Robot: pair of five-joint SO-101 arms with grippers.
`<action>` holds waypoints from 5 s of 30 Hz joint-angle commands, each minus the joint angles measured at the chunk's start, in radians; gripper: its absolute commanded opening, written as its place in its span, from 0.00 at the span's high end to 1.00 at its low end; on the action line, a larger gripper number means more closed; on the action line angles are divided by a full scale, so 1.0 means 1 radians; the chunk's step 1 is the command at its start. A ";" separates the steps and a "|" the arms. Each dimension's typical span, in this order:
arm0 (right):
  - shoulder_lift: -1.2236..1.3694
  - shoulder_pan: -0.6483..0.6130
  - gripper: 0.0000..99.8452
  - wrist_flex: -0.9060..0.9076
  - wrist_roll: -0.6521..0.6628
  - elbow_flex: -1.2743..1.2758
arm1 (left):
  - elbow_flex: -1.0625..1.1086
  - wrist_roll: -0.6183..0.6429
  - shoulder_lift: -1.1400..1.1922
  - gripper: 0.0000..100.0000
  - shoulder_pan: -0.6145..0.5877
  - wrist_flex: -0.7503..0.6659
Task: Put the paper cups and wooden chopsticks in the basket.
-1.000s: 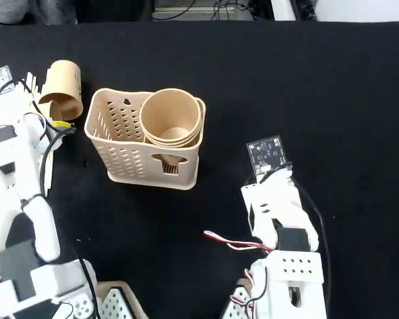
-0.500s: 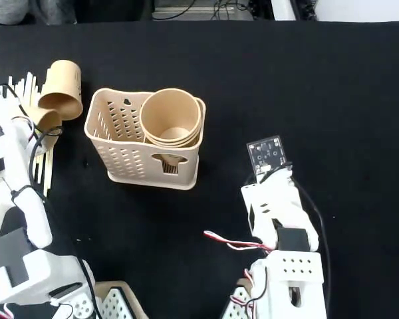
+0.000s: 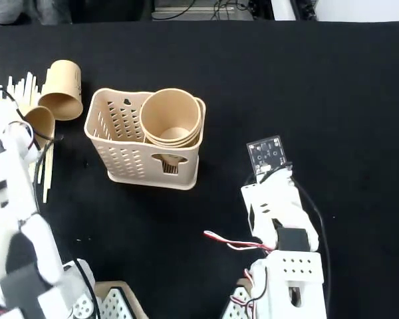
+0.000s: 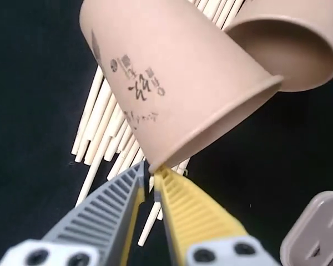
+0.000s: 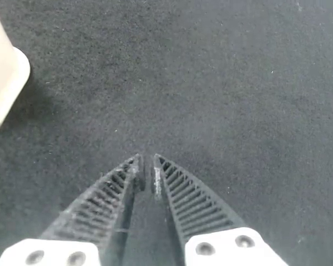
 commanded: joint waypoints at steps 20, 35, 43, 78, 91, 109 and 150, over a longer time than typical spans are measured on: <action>-0.004 0.000 0.96 -0.021 0.008 -0.004 | -0.392 -0.041 -0.957 0.97 0.657 0.798; -0.004 0.000 0.96 -0.021 0.008 -0.002 | -0.605 -0.046 -0.491 0.97 1.073 0.884; -0.004 0.000 0.96 -0.021 0.008 -0.002 | -0.634 -0.048 -0.376 0.97 1.067 0.890; -0.004 0.000 0.96 -0.021 0.008 -0.002 | -0.392 -0.048 -0.738 0.97 0.885 0.891; -0.004 0.000 0.96 -0.021 0.008 -0.002 | 0.076 -0.307 -1.275 0.97 0.872 0.890; -0.004 0.000 0.96 -0.021 0.008 -0.001 | 0.068 -0.450 -0.517 0.97 0.843 0.890; -0.004 0.000 0.96 -0.021 0.008 -0.001 | -0.091 -0.195 -0.390 0.94 0.835 0.839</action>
